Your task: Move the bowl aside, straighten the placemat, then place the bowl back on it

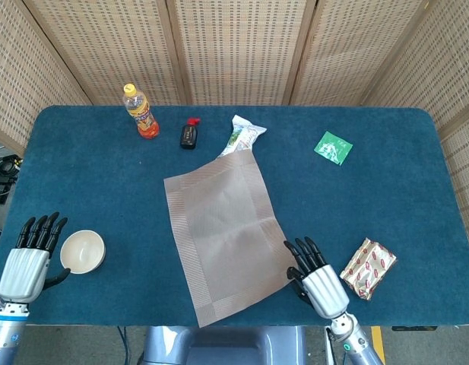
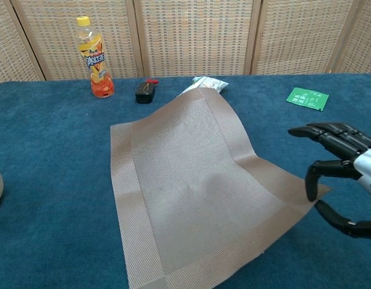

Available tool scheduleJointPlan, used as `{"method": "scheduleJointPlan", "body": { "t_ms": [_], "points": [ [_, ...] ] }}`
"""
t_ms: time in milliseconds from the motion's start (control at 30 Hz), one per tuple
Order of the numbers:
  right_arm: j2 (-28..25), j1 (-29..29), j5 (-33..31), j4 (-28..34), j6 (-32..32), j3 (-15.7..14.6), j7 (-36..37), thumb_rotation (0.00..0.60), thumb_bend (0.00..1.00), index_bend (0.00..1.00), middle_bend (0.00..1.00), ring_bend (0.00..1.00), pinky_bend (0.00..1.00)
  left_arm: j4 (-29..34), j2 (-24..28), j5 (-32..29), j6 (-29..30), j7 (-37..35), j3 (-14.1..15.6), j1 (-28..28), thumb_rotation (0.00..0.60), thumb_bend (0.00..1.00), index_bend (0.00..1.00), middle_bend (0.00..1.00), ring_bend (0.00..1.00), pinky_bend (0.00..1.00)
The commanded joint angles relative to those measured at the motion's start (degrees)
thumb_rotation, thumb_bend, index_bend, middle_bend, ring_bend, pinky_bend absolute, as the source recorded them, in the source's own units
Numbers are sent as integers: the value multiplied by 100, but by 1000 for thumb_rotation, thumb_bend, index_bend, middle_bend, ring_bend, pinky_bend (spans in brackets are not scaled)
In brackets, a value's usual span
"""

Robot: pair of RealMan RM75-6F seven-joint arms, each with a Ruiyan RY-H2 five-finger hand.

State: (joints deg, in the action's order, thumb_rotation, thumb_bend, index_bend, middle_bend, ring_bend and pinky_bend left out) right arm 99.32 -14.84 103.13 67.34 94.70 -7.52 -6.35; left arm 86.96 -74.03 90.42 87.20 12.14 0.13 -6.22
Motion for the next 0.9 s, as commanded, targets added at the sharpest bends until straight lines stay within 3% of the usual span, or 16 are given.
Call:
{"method": "scheduleJointPlan", "body": {
  "t_ms": [33, 700, 800, 900],
  "points": [
    [-263, 27, -115, -6, 8, 131, -81, 600, 607, 603, 159, 0, 0, 5, 7, 9, 11, -3, -8, 0, 600, 106, 0, 0, 0, 0],
    [-1167, -1115, -1363, -555, -1676, 1623, -303, 600, 570, 618, 177, 0, 0, -39, -34, -65, -51, 57, -65, -12, 600, 106, 0, 0, 0, 0],
    [-1315, -1242, -1581, -484, -1917, 1803, -390, 600, 539, 582, 149, 0, 0, -58, -33, -100, -67, 23, -85, -15, 600, 106, 0, 0, 0, 0],
    [-1429, -1261, -1674, -430, -1918, 1890, -515, 600, 484, 447, 38, 0, 0, -77, -35, -121, -67, -6, -105, -18, 600, 106, 0, 0, 0, 0]
  ]
}}
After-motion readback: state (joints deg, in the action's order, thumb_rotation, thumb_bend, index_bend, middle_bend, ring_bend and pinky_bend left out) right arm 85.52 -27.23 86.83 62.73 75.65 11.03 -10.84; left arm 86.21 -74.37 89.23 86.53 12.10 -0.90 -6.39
